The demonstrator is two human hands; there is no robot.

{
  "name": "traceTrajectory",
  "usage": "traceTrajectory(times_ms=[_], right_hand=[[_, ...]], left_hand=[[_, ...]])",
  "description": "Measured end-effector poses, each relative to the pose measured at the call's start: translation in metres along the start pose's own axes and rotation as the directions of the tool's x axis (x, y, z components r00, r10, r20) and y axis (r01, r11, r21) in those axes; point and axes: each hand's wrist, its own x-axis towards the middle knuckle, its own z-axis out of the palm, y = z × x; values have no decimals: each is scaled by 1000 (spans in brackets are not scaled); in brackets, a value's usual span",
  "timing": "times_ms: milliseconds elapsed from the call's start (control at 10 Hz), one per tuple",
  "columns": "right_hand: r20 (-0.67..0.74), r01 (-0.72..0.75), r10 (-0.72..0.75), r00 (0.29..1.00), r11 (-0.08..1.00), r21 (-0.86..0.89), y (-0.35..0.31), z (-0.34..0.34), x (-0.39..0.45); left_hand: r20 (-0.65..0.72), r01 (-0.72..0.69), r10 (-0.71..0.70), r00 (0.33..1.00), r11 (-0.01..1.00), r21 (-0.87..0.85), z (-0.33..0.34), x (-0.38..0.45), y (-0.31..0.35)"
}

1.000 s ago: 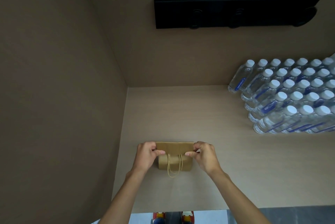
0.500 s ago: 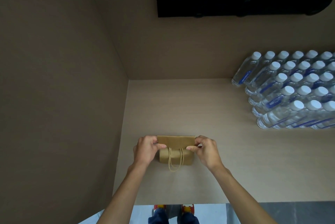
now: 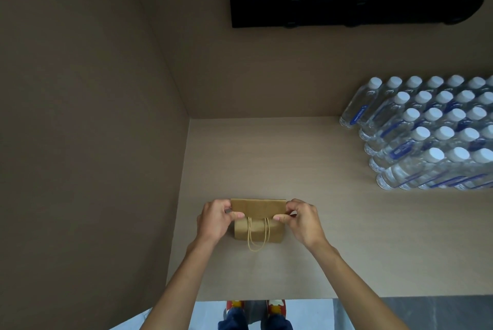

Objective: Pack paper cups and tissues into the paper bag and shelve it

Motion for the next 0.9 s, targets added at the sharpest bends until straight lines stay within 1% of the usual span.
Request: traceTrajectory(times_ms=[100, 300, 500, 600, 700, 800, 900], right_hand=[[5, 0, 0, 1000, 1000, -8, -1, -1, 0], [57, -3, 4, 998, 1000, -17, -7, -8, -5], [114, -8, 6, 993, 1000, 14, -17, -19, -12], [127, 18, -20, 992, 1000, 17, -23, -23, -15], [125, 42, -46, 991, 999, 31, -28, -26, -19], [115, 46, -52, 992, 998, 51, -30, -29, -21], [74, 80, -84, 994, 995, 61, -34, -31, -26]], left_hand=[[55, -9, 13, 998, 998, -68, -1, 2, -1], [86, -65, 77, 993, 989, -135, -5, 2, -1], [48, -155, 160, 986, 983, -97, -13, -9, 7], [-21, -230, 230, 973, 973, -18, -19, -15, 10], [-72, -263, 261, 963, 965, -15, -24, -22, 14], [-95, -294, 291, 952, 956, -11, -25, -26, 16], [-137, -312, 306, 942, 950, -18, -25, -28, 18]])
